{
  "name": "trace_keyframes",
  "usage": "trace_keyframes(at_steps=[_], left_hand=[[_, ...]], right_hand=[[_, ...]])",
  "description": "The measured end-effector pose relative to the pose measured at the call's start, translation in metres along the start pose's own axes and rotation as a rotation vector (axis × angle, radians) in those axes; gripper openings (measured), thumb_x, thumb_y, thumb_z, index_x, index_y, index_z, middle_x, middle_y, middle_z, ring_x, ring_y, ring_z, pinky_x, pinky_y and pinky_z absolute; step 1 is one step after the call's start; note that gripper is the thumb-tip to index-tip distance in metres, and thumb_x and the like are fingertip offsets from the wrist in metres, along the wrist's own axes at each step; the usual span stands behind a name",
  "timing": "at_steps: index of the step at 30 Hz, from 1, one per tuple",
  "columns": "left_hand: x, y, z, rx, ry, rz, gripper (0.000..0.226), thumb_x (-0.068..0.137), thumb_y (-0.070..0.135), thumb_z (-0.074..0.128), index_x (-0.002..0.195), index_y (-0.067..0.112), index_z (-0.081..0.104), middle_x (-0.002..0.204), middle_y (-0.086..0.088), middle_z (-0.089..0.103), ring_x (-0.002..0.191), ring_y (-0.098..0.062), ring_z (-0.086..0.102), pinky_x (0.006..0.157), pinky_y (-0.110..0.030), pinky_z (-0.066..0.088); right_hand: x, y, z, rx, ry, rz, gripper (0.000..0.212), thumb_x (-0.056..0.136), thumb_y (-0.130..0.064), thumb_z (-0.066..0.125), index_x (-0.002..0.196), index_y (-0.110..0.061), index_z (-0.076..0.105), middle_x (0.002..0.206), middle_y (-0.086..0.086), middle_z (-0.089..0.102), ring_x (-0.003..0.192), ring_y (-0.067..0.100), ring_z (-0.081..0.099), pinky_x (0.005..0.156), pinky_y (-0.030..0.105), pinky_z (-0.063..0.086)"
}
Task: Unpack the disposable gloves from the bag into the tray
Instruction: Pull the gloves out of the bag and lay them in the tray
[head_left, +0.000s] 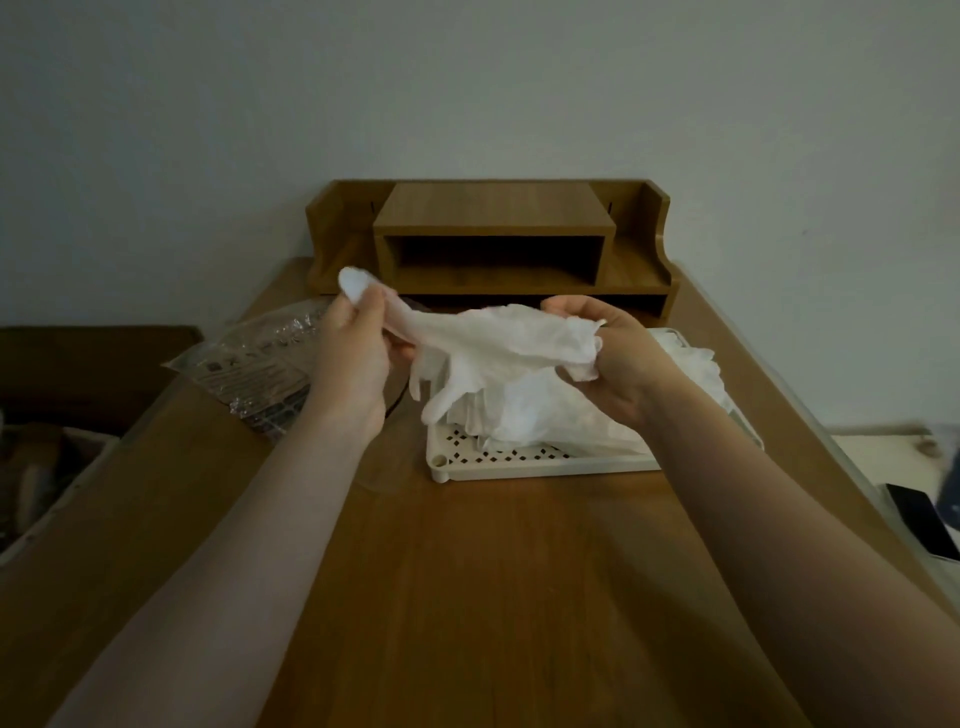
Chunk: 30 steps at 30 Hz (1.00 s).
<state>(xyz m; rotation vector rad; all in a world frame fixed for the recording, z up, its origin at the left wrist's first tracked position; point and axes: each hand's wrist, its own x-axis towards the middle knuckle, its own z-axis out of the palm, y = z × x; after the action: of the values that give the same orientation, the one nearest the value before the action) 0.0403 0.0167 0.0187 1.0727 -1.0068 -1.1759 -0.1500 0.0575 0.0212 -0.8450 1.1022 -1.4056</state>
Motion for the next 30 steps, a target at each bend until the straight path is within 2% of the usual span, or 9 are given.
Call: trace_keyframes(at_steps=[3, 6, 10, 13, 16, 20, 25, 28, 30], left_hand=[[0.003, -0.004, -0.001, -0.293, 0.071, -0.145, 0.019, 0.103, 0.021, 0.036, 0.103, 0.014, 0.054, 0.093, -0.004, 0.065, 0.075, -0.011, 0.067, 0.062, -0.022, 0.054], [0.003, -0.003, 0.001, -0.585, 0.099, -0.299, 0.019, 0.102, 0.014, 0.036, 0.102, 0.006, 0.053, 0.094, -0.010, 0.065, 0.081, -0.018, 0.067, 0.059, -0.024, 0.057], [0.001, -0.004, 0.003, -0.636, 0.070, -0.344, 0.017, 0.101, 0.008, 0.034, 0.106, 0.005, 0.050, 0.097, -0.017, 0.063, 0.081, -0.024, 0.068, 0.058, -0.028, 0.058], [0.000, -0.002, 0.005, -0.679, 0.009, -0.335, 0.024, 0.101, 0.004, 0.031, 0.120, 0.006, 0.045, 0.104, -0.024, 0.061, 0.075, -0.026, 0.072, 0.058, -0.027, 0.057], [-0.003, -0.001, 0.007, -0.615, -0.053, -0.310, 0.027, 0.101, 0.002, 0.029, 0.117, 0.005, 0.051, 0.104, -0.024, 0.061, 0.079, -0.024, 0.072, 0.062, -0.025, 0.057], [-0.004, -0.001, 0.007, -0.609, -0.088, -0.306, 0.023, 0.100, 0.002, 0.032, 0.104, 0.000, 0.054, 0.104, -0.021, 0.064, 0.080, -0.022, 0.072, 0.064, -0.024, 0.057], [0.002, -0.010, 0.004, -0.461, -0.154, -0.314, 0.022, 0.096, 0.006, 0.039, 0.113, 0.000, 0.052, 0.117, -0.022, 0.062, 0.098, -0.026, 0.068, 0.087, -0.037, 0.055], [0.001, -0.011, 0.011, -0.301, -0.173, -0.302, 0.033, 0.098, 0.010, 0.039, 0.130, 0.007, 0.043, 0.125, -0.016, 0.057, 0.103, -0.025, 0.064, 0.094, -0.039, 0.049], [-0.004, -0.007, 0.019, 0.008, -0.179, -0.160, 0.033, 0.098, 0.014, 0.042, 0.131, 0.015, 0.046, 0.121, -0.009, 0.056, 0.100, -0.018, 0.061, 0.089, -0.033, 0.051]], right_hand=[[0.003, -0.001, -0.006, 0.062, 0.207, 0.045, 0.017, 0.094, 0.000, 0.049, 0.092, -0.010, 0.063, 0.085, 0.006, 0.063, 0.064, 0.010, 0.062, 0.051, 0.016, 0.049], [0.004, 0.000, -0.011, 0.304, 0.279, 0.077, 0.011, 0.093, 0.000, 0.052, 0.097, -0.005, 0.061, 0.086, 0.013, 0.063, 0.053, 0.008, 0.063, 0.050, 0.013, 0.051], [0.002, -0.001, -0.015, 0.304, 0.176, 0.034, 0.020, 0.092, 0.004, 0.053, 0.106, -0.004, 0.064, 0.107, 0.019, 0.065, 0.078, 0.016, 0.072, 0.066, 0.018, 0.058], [0.000, -0.001, -0.013, 0.169, 0.064, -0.020, 0.024, 0.089, 0.005, 0.056, 0.111, -0.001, 0.065, 0.109, 0.014, 0.068, 0.096, 0.021, 0.070, 0.080, 0.024, 0.057], [0.001, 0.004, -0.009, -0.242, 0.115, -0.136, 0.022, 0.086, -0.004, 0.064, 0.108, -0.006, 0.067, 0.104, 0.009, 0.069, 0.098, 0.020, 0.067, 0.087, 0.029, 0.055], [0.001, -0.006, -0.002, -0.451, 0.323, -0.262, 0.010, 0.092, -0.018, 0.059, 0.089, -0.012, 0.066, 0.080, -0.001, 0.063, 0.072, 0.010, 0.059, 0.070, 0.022, 0.050], [-0.001, -0.024, 0.001, -0.251, 0.304, -0.218, 0.020, 0.098, -0.028, 0.049, 0.089, -0.018, 0.064, 0.089, 0.004, 0.064, 0.088, 0.022, 0.065, 0.080, 0.033, 0.057], [-0.004, -0.033, 0.000, 0.067, 0.203, -0.127, 0.013, 0.098, -0.024, 0.050, 0.095, -0.017, 0.060, 0.096, 0.006, 0.064, 0.087, 0.020, 0.065, 0.069, 0.029, 0.057], [-0.006, -0.039, -0.001, 0.245, 0.173, -0.096, 0.013, 0.097, -0.021, 0.051, 0.103, -0.012, 0.057, 0.094, 0.007, 0.062, 0.078, 0.018, 0.066, 0.059, 0.027, 0.055]])
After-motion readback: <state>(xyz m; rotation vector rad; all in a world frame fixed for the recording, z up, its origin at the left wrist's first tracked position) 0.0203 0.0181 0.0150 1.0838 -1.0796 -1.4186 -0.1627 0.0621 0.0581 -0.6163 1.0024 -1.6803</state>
